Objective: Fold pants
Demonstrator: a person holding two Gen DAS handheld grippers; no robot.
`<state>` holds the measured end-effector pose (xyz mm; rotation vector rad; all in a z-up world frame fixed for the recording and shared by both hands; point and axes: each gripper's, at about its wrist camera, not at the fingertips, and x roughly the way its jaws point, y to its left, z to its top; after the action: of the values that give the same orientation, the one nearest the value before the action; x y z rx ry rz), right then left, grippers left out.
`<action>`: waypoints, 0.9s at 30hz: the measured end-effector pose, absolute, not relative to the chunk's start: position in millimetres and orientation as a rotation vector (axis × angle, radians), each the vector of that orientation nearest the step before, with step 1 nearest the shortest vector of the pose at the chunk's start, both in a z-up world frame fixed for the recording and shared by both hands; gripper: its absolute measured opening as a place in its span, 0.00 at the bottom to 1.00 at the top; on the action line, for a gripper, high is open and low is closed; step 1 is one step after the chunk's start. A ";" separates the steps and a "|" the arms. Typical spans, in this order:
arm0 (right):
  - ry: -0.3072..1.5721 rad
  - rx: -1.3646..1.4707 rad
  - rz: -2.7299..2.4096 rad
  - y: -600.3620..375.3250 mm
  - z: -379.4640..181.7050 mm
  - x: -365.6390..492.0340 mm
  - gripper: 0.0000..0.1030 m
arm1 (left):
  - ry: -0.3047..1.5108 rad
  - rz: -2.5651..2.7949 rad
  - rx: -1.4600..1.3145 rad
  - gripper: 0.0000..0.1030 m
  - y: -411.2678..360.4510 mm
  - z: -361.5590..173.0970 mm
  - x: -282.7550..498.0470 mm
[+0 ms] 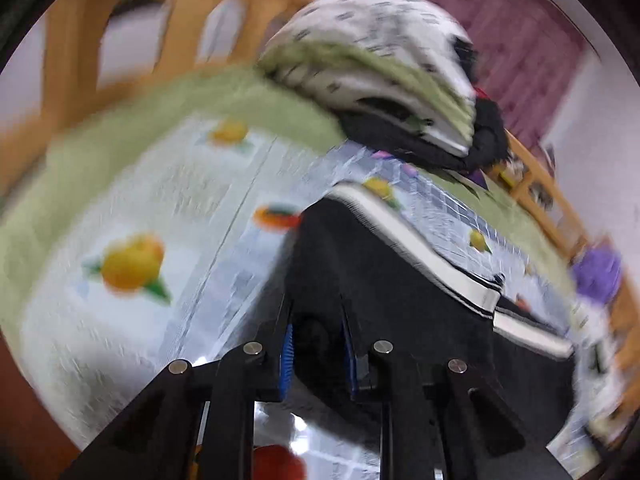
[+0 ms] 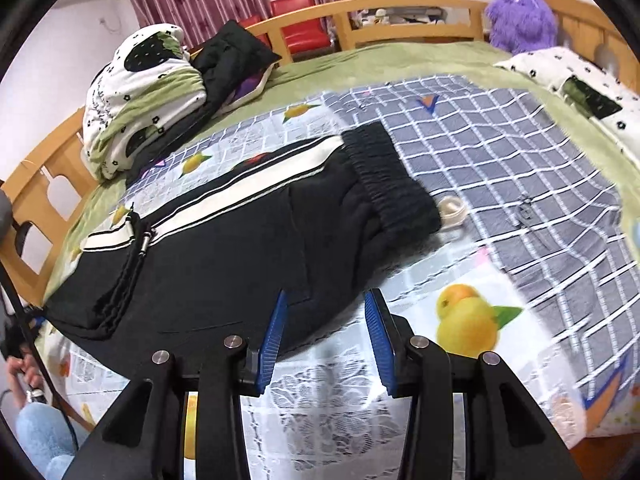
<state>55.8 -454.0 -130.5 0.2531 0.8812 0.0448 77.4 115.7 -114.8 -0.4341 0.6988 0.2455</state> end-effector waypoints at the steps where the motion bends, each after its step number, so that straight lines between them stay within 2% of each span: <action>1: 0.885 0.256 0.043 -455.6 -129.4 55.5 0.40 | 0.682 0.228 -0.395 0.17 105.1 -103.9 79.0; 6: 0.865 0.300 0.031 -472.7 -123.8 49.6 0.40 | 0.620 0.053 -0.204 0.12 17.3 -47.2 102.1; 9: 0.852 0.343 0.025 -482.7 -124.0 46.9 0.40 | 0.631 -0.080 -0.175 0.11 -28.6 -38.8 112.5; 15: 0.867 0.377 0.044 -486.0 -132.0 47.3 0.40 | 0.740 -0.345 -0.144 0.10 -123.5 -60.6 130.2; 21: 0.892 0.376 0.072 -486.1 -144.1 52.3 0.40 | 0.913 -0.499 -0.108 0.13 -159.3 -98.0 129.5; 24: 0.909 0.384 0.132 -475.6 -146.8 62.3 0.40 | 0.929 -0.519 -0.158 0.24 -142.6 -94.8 119.2; 26: 0.908 0.387 0.181 -465.1 -146.4 70.4 0.40 | 0.912 -0.475 -0.166 0.44 -128.5 -90.5 117.2; 27: 0.905 0.386 0.200 -458.6 -145.3 74.8 0.41 | 0.899 -0.458 -0.178 0.47 -120.0 -87.1 116.5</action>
<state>74.8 -458.6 -145.3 0.3861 0.9051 0.2004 116.5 -120.0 -87.1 -0.1785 0.8988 -0.4578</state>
